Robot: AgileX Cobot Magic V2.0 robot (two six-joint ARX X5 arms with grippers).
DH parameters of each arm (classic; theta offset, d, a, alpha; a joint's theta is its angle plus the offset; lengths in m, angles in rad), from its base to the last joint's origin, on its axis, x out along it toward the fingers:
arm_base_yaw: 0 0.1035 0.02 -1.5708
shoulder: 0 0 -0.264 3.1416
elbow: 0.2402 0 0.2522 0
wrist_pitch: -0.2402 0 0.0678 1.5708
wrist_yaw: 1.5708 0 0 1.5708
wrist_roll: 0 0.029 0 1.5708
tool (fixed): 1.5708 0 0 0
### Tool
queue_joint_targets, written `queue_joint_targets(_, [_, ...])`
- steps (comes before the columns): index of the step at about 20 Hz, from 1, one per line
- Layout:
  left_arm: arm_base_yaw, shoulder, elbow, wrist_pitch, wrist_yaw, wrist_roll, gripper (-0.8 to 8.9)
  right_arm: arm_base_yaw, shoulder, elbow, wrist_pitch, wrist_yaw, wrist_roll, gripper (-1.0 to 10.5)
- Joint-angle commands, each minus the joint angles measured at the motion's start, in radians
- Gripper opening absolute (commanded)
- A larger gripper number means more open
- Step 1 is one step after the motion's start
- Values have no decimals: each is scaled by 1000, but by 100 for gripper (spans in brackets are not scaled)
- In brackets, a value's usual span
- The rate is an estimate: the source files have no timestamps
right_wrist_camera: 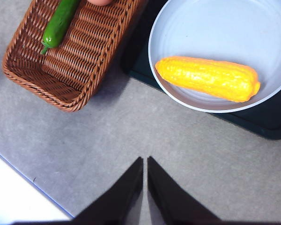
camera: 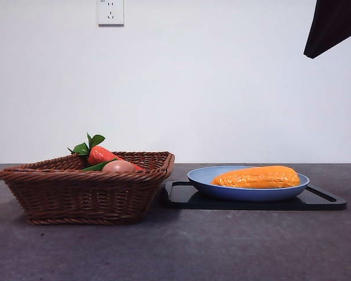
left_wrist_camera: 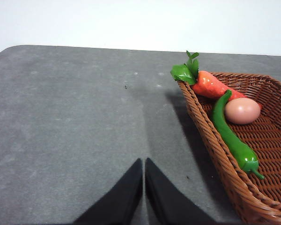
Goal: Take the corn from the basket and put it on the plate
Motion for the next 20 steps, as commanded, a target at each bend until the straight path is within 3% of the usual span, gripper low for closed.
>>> queue_joint_targets(1, [3,-1,-28,-2,2,-9,8,2,8,10,10,0,-1,2])
queue_joint_targets(6, [3,-1,-28,-2,2,-9,8,5,8,10,10,0,-1,2])
queue_joint_targets(9, [3,-1,-28,-2,2,-9,8,-22,-21,8,64,35,-54,2])
queue_joint_targets(11, [3,-1,-28,0,2,-9,8,-53,-87,-24,224,88,-69,2])
queue_joint_targets(15, [3,-1,-28,7,2,-9,8,-130,-311,-262,616,78,-60,2])
queue_joint_targets(20, [3,-1,-28,7,2,-9,8,-298,-629,-605,843,81,-39,2])
